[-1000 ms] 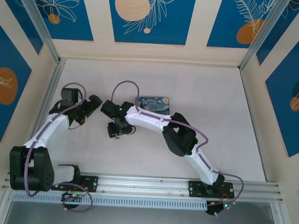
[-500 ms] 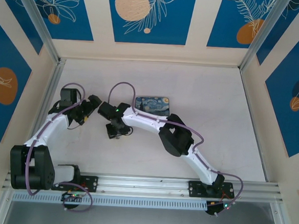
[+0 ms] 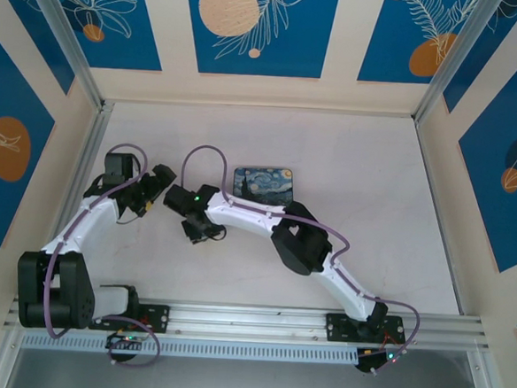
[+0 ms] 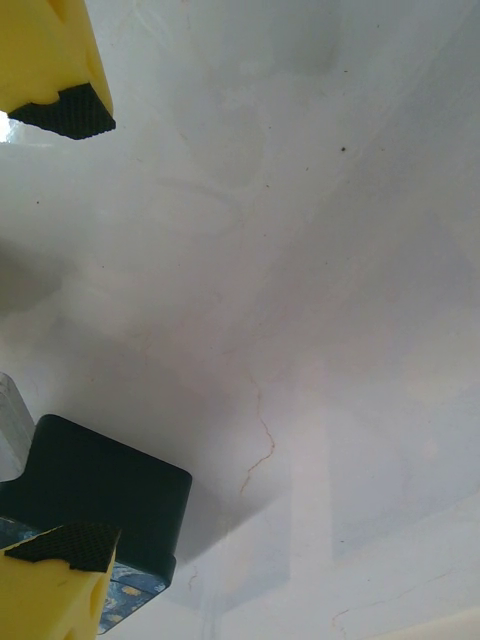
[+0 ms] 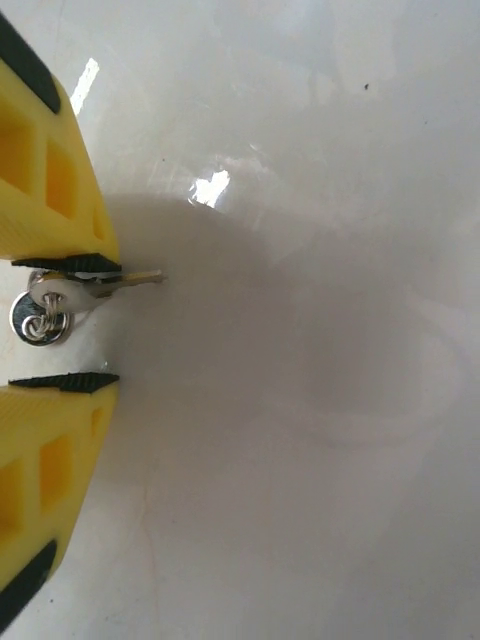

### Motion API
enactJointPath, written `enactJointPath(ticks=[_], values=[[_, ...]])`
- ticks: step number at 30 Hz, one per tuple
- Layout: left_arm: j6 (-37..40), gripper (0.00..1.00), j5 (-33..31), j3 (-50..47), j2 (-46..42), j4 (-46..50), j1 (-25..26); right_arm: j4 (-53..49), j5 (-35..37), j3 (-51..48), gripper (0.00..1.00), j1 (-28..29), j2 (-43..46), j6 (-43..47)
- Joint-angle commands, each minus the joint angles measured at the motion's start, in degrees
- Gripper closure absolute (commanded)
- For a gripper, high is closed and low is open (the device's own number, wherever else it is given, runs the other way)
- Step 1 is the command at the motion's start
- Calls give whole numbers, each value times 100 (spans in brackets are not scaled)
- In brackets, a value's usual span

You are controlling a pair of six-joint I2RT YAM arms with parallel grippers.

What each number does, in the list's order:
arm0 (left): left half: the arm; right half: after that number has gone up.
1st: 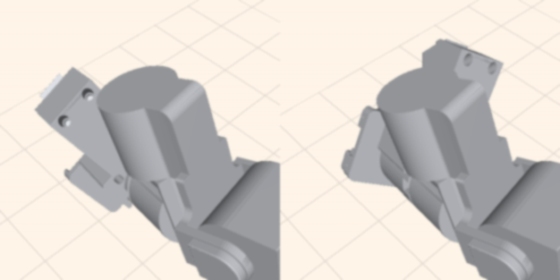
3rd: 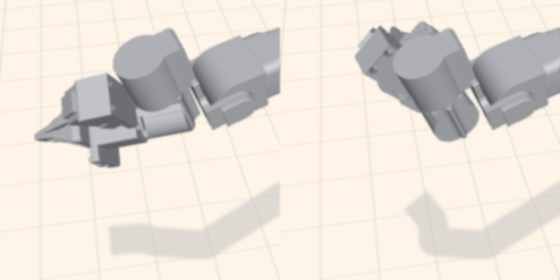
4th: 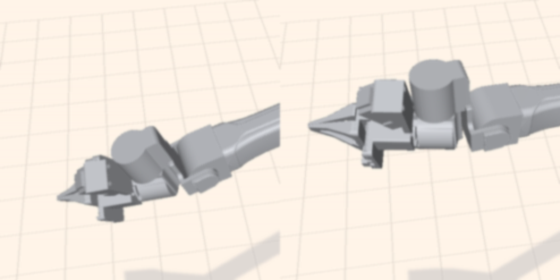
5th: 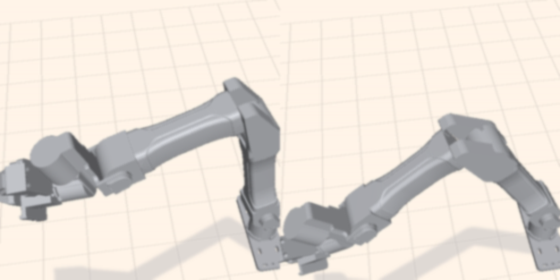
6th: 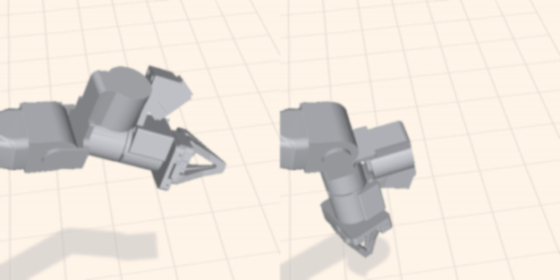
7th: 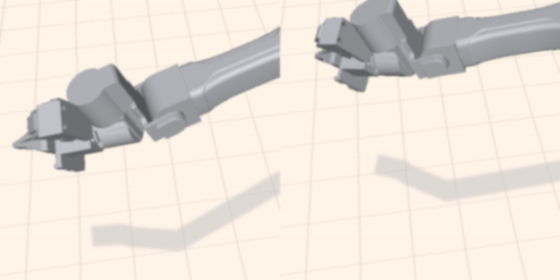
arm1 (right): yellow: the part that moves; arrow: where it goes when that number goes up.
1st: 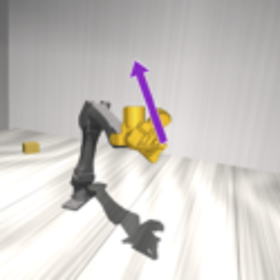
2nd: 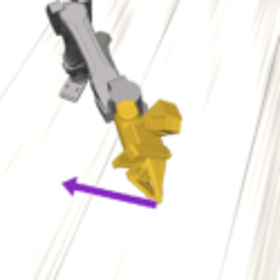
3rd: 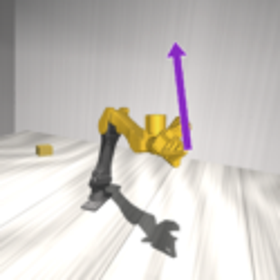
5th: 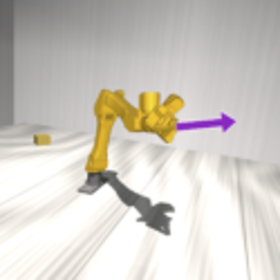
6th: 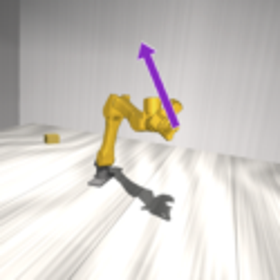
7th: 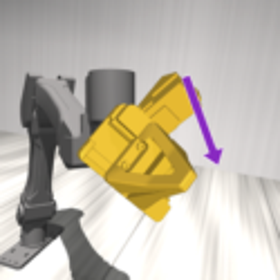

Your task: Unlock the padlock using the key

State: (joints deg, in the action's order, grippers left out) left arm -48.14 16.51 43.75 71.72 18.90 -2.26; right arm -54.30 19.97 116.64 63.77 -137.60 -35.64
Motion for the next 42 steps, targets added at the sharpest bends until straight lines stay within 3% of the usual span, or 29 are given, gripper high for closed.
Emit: enactJointPath(ticks=[1, 9, 14, 28, 36, 42], values=[[-90, 0, 115, -68, -34, -30, -95, -294, 6, 61, 71, 124, -313, 17], [-36, 0, 228, -94, -99, -61, -95, -315, -71, 71, 100, 128, -192, 5], [-31, 0, 513, -137, -62, -164, -91, -224, -50, -168, 100, 104, 233, -178], [-600, 0, 1275, -398, 24, -584, 168, 941, -232, -2050, 100, -145, 2115, -1172], [-1489, 0, 1272, -332, 26, -797, 978, 1624, -206, -3275, 100, -442, 3307, -1546], [-2567, 2, 717, -281, -215, -972, 1866, 1981, -213, -3995, 100, -778, 4136, -1663]])
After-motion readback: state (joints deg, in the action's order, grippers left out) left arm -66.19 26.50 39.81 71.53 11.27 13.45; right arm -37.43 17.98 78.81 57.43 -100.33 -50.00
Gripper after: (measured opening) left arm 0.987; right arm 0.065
